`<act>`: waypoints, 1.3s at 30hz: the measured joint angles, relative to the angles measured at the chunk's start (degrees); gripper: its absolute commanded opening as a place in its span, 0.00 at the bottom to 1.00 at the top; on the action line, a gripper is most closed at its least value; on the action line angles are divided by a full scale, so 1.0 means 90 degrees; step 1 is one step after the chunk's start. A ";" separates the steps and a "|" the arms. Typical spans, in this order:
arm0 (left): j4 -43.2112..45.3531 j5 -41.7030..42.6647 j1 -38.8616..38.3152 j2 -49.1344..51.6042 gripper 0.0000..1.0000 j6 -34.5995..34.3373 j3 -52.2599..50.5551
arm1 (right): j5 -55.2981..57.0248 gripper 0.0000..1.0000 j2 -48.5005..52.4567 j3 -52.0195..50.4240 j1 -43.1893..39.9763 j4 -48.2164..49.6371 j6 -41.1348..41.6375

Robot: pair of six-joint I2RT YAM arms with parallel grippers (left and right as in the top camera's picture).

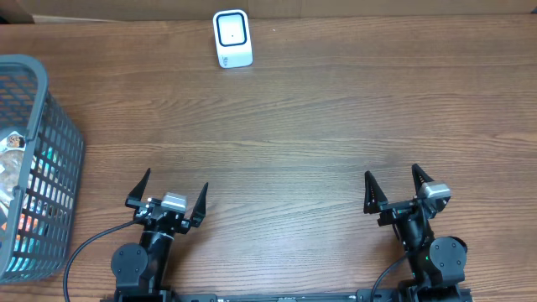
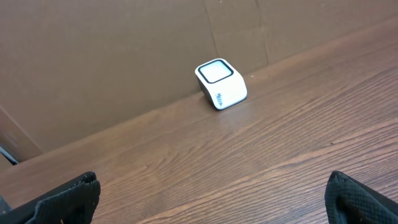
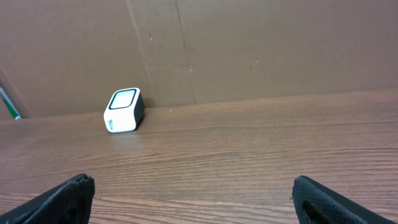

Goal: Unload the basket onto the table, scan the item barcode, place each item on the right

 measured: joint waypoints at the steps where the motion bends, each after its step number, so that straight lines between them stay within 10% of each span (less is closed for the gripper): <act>1: 0.0000 0.0000 0.0000 0.0000 1.00 0.0000 0.0000 | 0.0002 1.00 0.0000 0.0000 0.0000 0.0000 -0.0002; 39: -0.0002 -0.0097 0.0000 0.0000 0.99 0.0002 -0.0002 | 0.0002 1.00 0.0000 0.0000 0.0000 0.0000 0.0000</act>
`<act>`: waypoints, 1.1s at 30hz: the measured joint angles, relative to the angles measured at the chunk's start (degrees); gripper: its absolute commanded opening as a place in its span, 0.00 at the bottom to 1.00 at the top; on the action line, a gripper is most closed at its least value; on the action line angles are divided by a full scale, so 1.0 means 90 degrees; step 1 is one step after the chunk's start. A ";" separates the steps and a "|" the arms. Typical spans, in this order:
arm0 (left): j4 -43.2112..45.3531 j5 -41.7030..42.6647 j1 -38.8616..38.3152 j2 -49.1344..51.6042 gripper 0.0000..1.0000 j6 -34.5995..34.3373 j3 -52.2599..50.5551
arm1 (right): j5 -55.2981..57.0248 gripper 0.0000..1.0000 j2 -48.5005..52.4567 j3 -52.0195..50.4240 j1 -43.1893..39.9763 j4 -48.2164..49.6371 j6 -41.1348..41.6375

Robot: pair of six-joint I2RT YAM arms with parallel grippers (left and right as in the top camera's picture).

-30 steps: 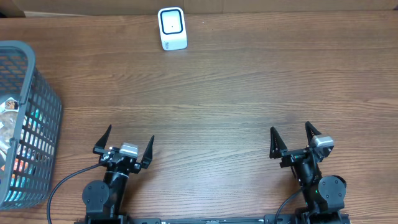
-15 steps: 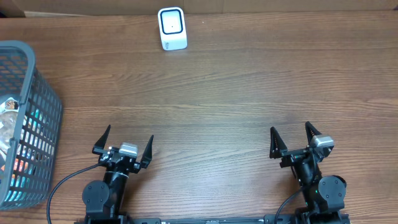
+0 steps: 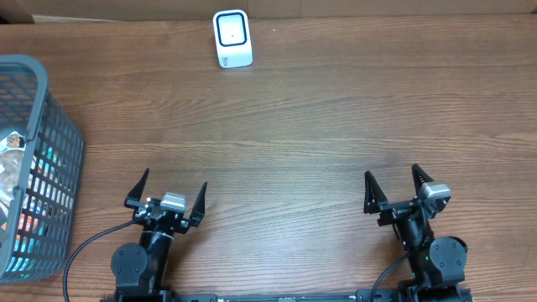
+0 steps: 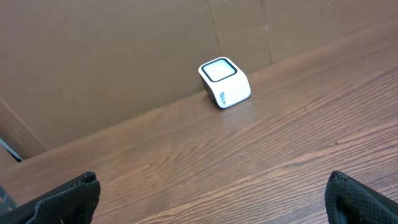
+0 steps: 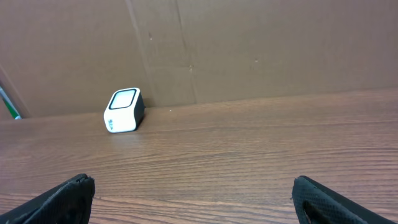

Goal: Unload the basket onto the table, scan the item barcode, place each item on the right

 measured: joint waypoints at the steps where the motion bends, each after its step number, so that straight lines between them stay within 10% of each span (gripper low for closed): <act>1: 0.0000 0.0000 0.0000 0.0000 1.00 0.0000 0.0002 | 0.0000 1.00 0.0000 0.0000 0.0000 -0.0002 -0.0002; 33: 0.0019 -0.0019 0.0000 0.0000 1.00 -0.0350 0.0000 | 0.0000 1.00 0.0000 0.0000 0.0000 0.0000 -0.0002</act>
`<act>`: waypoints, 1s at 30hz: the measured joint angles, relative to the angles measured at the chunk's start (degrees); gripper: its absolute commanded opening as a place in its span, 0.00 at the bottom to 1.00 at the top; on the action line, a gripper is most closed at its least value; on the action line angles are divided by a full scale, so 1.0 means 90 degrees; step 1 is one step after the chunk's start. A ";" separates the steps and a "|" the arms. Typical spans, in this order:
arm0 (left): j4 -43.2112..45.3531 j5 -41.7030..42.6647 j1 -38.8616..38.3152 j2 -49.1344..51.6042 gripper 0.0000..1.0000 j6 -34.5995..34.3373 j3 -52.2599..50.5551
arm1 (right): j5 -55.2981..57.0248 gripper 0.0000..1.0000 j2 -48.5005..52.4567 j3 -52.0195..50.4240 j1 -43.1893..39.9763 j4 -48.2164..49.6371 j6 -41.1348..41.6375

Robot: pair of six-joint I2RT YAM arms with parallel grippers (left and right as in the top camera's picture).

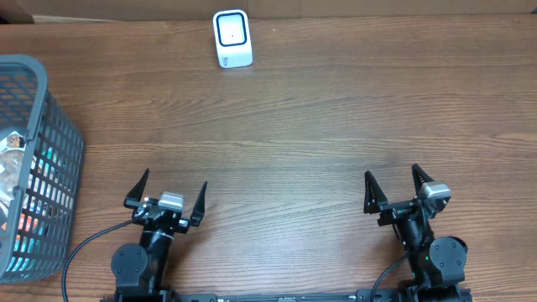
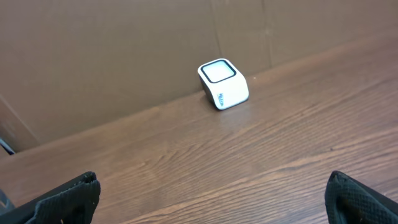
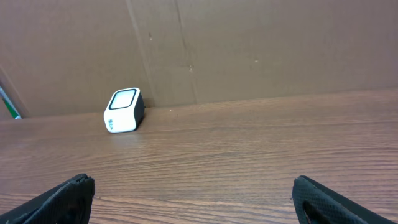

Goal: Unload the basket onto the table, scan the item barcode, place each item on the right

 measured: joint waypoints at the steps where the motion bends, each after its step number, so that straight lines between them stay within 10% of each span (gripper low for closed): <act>1: 0.0005 -0.0049 0.0000 0.0000 1.00 -0.0117 0.0000 | 0.0000 1.00 0.0000 0.0000 0.0000 0.0005 -0.0002; 15: -0.0758 -0.0583 0.0000 0.0279 0.99 -0.1528 0.1175 | 0.0000 1.00 0.0000 0.0000 0.0000 0.0002 -0.0002; 25: -0.1311 -0.0602 0.0000 0.2579 1.00 -0.1739 0.3174 | 0.0000 1.00 -0.0002 0.0000 0.0000 0.0000 0.0000; 30: -0.3305 -0.0571 0.0000 0.4588 1.00 -0.1809 0.5632 | 0.0000 1.00 -0.0005 0.0000 -0.0002 0.0002 0.0000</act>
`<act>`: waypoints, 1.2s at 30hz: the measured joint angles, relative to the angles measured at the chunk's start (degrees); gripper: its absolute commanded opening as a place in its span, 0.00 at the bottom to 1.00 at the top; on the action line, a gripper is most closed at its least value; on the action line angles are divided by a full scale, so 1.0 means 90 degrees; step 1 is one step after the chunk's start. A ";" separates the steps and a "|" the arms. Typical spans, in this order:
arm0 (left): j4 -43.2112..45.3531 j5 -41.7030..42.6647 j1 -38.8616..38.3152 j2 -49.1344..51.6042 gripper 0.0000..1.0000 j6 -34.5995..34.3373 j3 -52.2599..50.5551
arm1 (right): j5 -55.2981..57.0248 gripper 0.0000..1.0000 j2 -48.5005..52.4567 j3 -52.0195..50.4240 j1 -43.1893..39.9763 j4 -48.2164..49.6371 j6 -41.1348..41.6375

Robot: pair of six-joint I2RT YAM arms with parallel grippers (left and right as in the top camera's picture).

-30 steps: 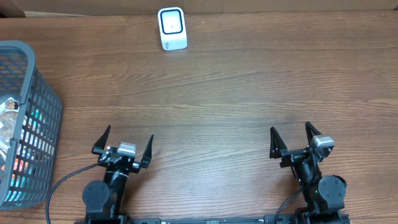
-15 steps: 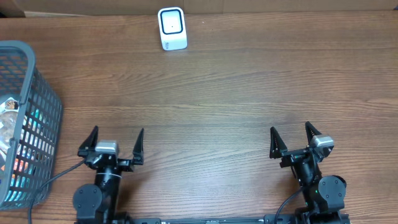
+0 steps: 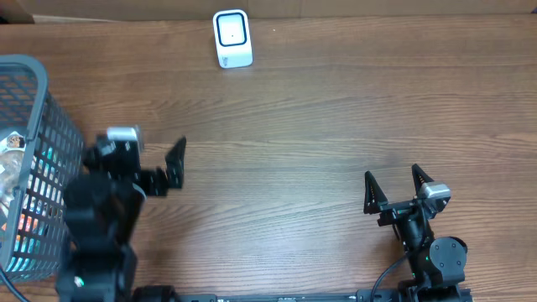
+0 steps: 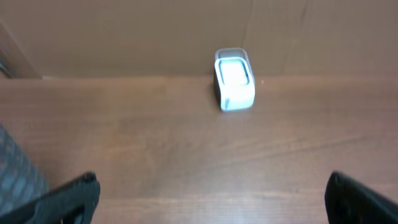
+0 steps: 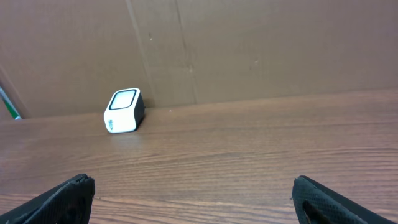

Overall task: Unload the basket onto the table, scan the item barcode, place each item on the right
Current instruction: 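Reach the left gripper into the grey basket and grasp an orange snack pack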

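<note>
The white barcode scanner [image 3: 232, 38] stands at the table's far edge, also seen as a small white box in the left wrist view [image 4: 234, 79] and the right wrist view [image 5: 124, 111]. Packaged items [image 3: 12, 151] lie inside the grey mesh basket [image 3: 50, 126] at the left. My left gripper [image 3: 134, 164] is raised beside the basket's right wall, open and holding nothing [image 4: 211, 205]. My right gripper [image 3: 393, 178] rests open near the front edge at the right, also holding nothing [image 5: 199, 199].
A brown cardboard wall [image 5: 249, 43] runs behind the scanner. The basket's rim [image 4: 15, 168] shows as a grey blur at the lower left of the left wrist view. Wood-grain table [image 3: 319, 117] lies between the arms and the scanner.
My left arm has lifted from its rest at the front edge and now sits further left and forward, next to the basket. Its camera faces the scanner more squarely. The right arm has not moved.
Both grippers sat open at the front edge through the three earlier moments, with only a slight shift in the left wrist view. Now the left gripper is up beside the basket, still open, and the right remains where it was.
</note>
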 measured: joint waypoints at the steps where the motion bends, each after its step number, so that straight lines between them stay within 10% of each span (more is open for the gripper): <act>1: -0.0653 0.0019 0.0000 0.0483 0.99 -0.0002 0.0714 | 0.0002 1.00 0.0000 0.0000 0.0002 0.0002 -0.0002; 8: -0.3524 0.0432 0.0000 0.3213 1.00 -0.0019 0.4651 | -0.0002 1.00 0.0000 0.0000 0.0002 0.0000 0.0000; 19: -0.4413 0.0420 0.0304 0.4915 0.91 -0.0551 0.5447 | 0.0000 1.00 0.0000 0.0000 0.0002 0.0000 -0.0002; 25: -0.5132 -0.0338 0.3084 0.4796 0.78 -0.2035 0.6844 | 0.0000 1.00 0.0000 0.0000 0.0002 0.0000 -0.0002; 36: -0.4447 -0.0653 0.5836 0.4901 0.82 -0.3266 0.5428 | -0.0002 1.00 0.0000 0.0000 0.0002 0.0000 0.0000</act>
